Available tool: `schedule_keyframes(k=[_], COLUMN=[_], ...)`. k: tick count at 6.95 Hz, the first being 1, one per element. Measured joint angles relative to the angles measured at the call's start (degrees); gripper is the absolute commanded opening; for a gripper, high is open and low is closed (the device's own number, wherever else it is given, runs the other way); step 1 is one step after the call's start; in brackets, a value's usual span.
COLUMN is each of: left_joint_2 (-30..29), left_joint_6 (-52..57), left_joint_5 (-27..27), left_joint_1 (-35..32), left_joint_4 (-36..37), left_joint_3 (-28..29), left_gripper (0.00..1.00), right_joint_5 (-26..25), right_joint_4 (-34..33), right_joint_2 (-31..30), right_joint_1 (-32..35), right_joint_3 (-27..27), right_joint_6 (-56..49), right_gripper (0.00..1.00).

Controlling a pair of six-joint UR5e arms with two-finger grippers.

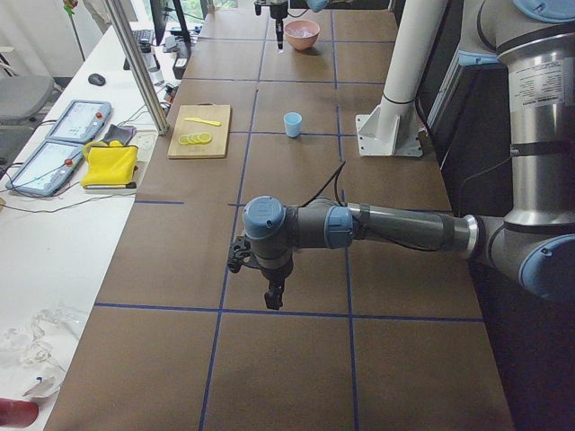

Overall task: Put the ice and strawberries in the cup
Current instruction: 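Carry the ice cube with the right gripper over the cup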

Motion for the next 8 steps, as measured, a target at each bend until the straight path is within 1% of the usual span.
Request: schedule_keyframes(k=[2,4,5,6,8], left_joint_2=[0.1,0.2,0.3,0.3,0.3], left_joint_6=[0.0,0.1,0.1,0.1,0.1], left_joint_5=[0.0,0.0,0.0,0.0,0.0], left_joint_1=[0.0,0.0,0.0,0.0,0.0], left_joint_4=[0.1,0.1,0.2,0.3,0.3], left_joint_3=[0.2,0.6,0.7,0.8,0.8], left_gripper=[1.00,1.00,1.00,1.00,1.00], right_joint_5=[-8.5,-16.3,-19.1,-20.9,-23.3], right_joint_4=[0.0,0.1,0.2,0.3,0.6], right_joint_2=[9.1,17.9,20.6,22.5,23.7], right_joint_1=[-10.9,-18.7,-21.1,-22.3,-23.4], right_joint_3=[-2.8,-10.1,-13.4,-16.3,-19.7], right_joint_6=[13.5,21.5,23.2,23.8,24.2], right_gripper=[0.00,0.00,0.00,0.00,0.03])
